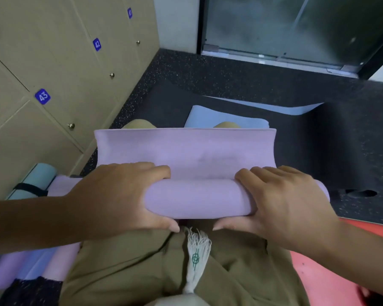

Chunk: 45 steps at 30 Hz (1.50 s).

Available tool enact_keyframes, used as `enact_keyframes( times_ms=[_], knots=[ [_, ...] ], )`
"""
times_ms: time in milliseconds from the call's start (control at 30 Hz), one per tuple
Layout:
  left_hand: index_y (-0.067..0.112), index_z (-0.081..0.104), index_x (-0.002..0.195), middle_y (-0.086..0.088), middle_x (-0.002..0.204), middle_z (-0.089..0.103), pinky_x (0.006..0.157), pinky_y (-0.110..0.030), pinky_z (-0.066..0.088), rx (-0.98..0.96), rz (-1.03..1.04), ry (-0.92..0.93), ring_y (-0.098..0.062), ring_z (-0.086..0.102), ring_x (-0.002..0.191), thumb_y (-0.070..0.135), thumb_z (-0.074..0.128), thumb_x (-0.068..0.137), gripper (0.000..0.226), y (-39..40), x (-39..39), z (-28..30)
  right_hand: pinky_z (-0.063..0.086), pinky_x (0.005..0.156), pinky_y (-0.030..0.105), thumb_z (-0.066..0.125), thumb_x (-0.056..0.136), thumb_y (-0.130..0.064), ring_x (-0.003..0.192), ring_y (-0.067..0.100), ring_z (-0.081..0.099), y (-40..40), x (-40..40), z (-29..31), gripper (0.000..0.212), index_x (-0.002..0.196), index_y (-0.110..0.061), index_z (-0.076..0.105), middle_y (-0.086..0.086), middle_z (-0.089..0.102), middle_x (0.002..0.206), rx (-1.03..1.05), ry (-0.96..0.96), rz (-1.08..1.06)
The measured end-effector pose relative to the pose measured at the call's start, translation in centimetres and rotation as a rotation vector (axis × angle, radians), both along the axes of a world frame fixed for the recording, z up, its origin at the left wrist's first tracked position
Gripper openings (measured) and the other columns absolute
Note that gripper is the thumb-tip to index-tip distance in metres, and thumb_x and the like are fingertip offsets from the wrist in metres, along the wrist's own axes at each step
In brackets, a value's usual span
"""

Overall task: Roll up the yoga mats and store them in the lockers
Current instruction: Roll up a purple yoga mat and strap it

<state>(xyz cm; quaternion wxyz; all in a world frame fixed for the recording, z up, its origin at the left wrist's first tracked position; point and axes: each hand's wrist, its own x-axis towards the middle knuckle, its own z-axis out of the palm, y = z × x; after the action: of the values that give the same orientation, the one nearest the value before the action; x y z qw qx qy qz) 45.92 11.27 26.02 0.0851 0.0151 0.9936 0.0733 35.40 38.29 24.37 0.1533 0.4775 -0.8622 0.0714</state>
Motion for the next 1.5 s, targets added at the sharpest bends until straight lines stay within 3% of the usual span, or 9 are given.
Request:
enact_keyframes(
  times_ms=[133,333,500,633,833,1100,1267,1400,1500],
  knots=[
    [0.040,0.051,0.091,0.018,0.091,0.042,0.063,-0.028,0.044,0.104,-0.104,0.129,-0.007,0.046,0.082,0.104,0.041,0.062,0.071,-0.2,1.1,-2.0,0.029,0.051,0.030,0.043,0.074,-0.095,0.046,0.020,0.047,0.4,1.1,-0.1,0.075,0.069,-0.020,0.052,-0.007,0.045,0.055,0.042,-0.028,0.019],
    [0.036,0.055,0.094,0.015,0.092,0.042,0.072,-0.030,0.042,0.106,-0.135,-0.014,-0.007,0.043,0.087,0.103,0.041,0.066,0.075,0.0,1.0,-3.1,0.029,0.051,0.028,0.040,0.075,-0.095,0.049,0.017,0.048,0.5,1.4,-1.1,0.074,0.071,-0.022,0.054,-0.009,0.047,0.058,0.080,-0.107,0.035],
    [0.036,0.048,0.088,0.015,0.089,0.043,0.081,-0.029,0.039,0.102,-0.148,-0.115,-0.007,0.039,0.090,0.106,0.034,0.062,0.076,-0.4,-0.3,-3.3,0.053,0.071,0.041,0.049,0.095,-0.069,0.089,0.028,0.061,0.4,1.9,-2.1,0.062,0.117,-0.015,0.067,0.003,0.063,0.107,0.055,-0.085,0.148],
    [0.037,0.044,0.088,0.018,0.088,0.042,0.080,-0.026,0.034,0.109,-0.177,-0.110,-0.007,0.038,0.089,0.106,0.033,0.062,0.074,-0.7,-0.6,-3.5,0.051,0.080,0.041,0.059,0.096,-0.058,0.097,0.027,0.060,-0.1,1.7,-2.3,0.051,0.120,-0.014,0.066,0.002,0.061,0.115,0.021,-0.168,0.207],
    [0.038,0.049,0.101,0.021,0.094,0.049,0.078,-0.029,0.042,0.239,-0.209,0.124,-0.006,0.049,0.087,0.087,0.063,0.069,0.060,-0.4,-0.8,-3.2,0.045,0.087,0.025,0.058,0.092,-0.067,0.103,0.012,0.058,-0.5,0.1,-1.8,0.049,0.122,-0.027,0.061,-0.013,0.058,0.114,-0.003,-0.452,0.200],
    [0.020,0.069,0.108,0.008,0.098,0.058,0.075,-0.035,0.047,0.176,-0.248,0.298,-0.016,0.055,0.084,0.084,0.060,0.078,0.072,-0.5,-0.6,-3.9,0.042,0.090,0.017,0.063,0.084,-0.074,0.110,-0.002,0.054,-1.4,-2.2,-0.7,0.047,0.116,-0.041,0.059,-0.024,0.058,0.110,0.049,-0.730,0.165],
    [0.031,0.066,0.106,0.015,0.097,0.058,0.080,-0.033,0.046,0.275,-0.207,0.147,-0.009,0.057,0.091,0.085,0.058,0.077,0.063,-1.2,-1.8,-3.6,0.037,0.090,0.008,0.054,0.091,-0.070,0.102,0.001,0.052,-1.5,-1.8,-0.6,0.046,0.120,-0.035,0.060,-0.022,0.058,0.107,0.075,-0.551,0.156],
    [0.036,0.067,0.103,0.016,0.098,0.061,0.087,-0.026,0.043,0.409,-0.121,-0.030,-0.007,0.057,0.099,0.083,0.062,0.071,0.057,-1.6,-3.2,-3.1,0.047,0.085,0.035,0.056,0.098,-0.055,0.101,0.023,0.059,-1.3,-0.7,-1.1,0.043,0.119,-0.019,0.065,-0.005,0.062,0.116,0.054,-0.303,0.188],
    [0.037,0.069,0.098,0.015,0.098,0.062,0.083,-0.025,0.045,0.529,-0.064,-0.121,-0.009,0.059,0.096,0.080,0.068,0.066,0.054,-2.0,-4.4,-3.0,0.043,0.087,0.036,0.059,0.097,-0.050,0.104,0.026,0.060,-1.1,-0.4,-1.9,0.045,0.125,-0.015,0.066,0.000,0.063,0.122,0.012,-0.209,0.200]
  ],
)
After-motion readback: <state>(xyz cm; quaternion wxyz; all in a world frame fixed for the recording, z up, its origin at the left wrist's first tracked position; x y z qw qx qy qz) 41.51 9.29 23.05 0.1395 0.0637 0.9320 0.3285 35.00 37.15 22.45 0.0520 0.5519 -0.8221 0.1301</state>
